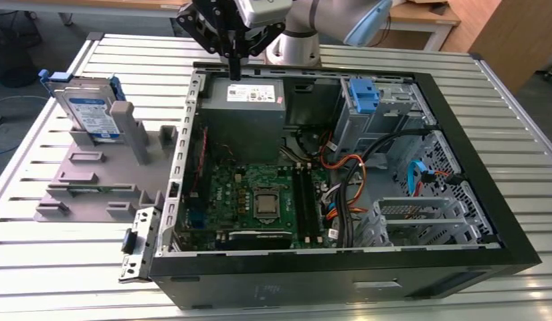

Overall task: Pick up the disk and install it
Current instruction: 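Reach for the disk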

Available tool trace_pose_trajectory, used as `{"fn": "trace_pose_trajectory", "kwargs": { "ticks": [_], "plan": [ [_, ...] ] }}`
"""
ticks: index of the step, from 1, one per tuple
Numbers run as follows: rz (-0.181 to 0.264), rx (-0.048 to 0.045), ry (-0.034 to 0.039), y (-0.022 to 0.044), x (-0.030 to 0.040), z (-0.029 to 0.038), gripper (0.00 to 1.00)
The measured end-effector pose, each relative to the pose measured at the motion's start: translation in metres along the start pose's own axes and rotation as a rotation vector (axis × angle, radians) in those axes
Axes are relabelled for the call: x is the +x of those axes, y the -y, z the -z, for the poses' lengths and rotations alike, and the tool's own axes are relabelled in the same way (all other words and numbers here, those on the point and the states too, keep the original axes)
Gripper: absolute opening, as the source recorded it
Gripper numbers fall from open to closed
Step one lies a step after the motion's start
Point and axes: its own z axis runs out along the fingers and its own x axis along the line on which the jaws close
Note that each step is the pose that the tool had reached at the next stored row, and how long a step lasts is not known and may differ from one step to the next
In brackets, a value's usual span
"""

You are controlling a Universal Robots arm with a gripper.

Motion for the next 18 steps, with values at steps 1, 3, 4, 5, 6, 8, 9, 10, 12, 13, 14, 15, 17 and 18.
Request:
{"fn": "trace_pose_trajectory", "kwargs": {
  "ticks": [1, 3, 4, 5, 6, 8, 9, 10, 12, 13, 14, 15, 17, 18],
  "plan": [
    [0.000, 0.0000, 0.0000, 0.0000, 0.0003, 0.0000, 0.11],
    [0.000, 0.0000, 0.0000, 0.0001, 0.0008, 0.0000, 0.11],
    [0.000, 0.0000, 0.0000, 0.0001, 0.0012, 0.0000, 0.11],
    [0.000, 0.0000, 0.0000, 0.0001, 0.0016, 0.0000, 0.11],
    [0.000, 0.0000, 0.0000, 0.0002, 0.0021, 0.0000, 0.11],
    [0.000, 0.0000, 0.0000, 0.0003, 0.0032, 0.0001, 0.11],
    [0.000, 0.0000, 0.0000, 0.0003, 0.0038, 0.0001, 0.11],
    [0.000, 0.0001, 0.0000, 0.0003, 0.0044, 0.0001, 0.11],
    [0.000, 0.0000, 0.0000, 0.0005, 0.0057, 0.0001, 0.11],
    [0.000, 0.0000, 0.0000, 0.0005, 0.0064, 0.0001, 0.11],
    [0.000, 0.0000, 0.0000, 0.0005, 0.0070, 0.0001, 0.11],
    [0.000, 0.0000, 0.0000, 0.0006, 0.0077, 0.0001, 0.11],
    [0.000, 0.0000, 0.0000, 0.0007, 0.0090, 0.0002, 0.11],
    [0.000, 0.0000, 0.0000, 0.0007, 0.0096, 0.0002, 0.11]
  ]
}}
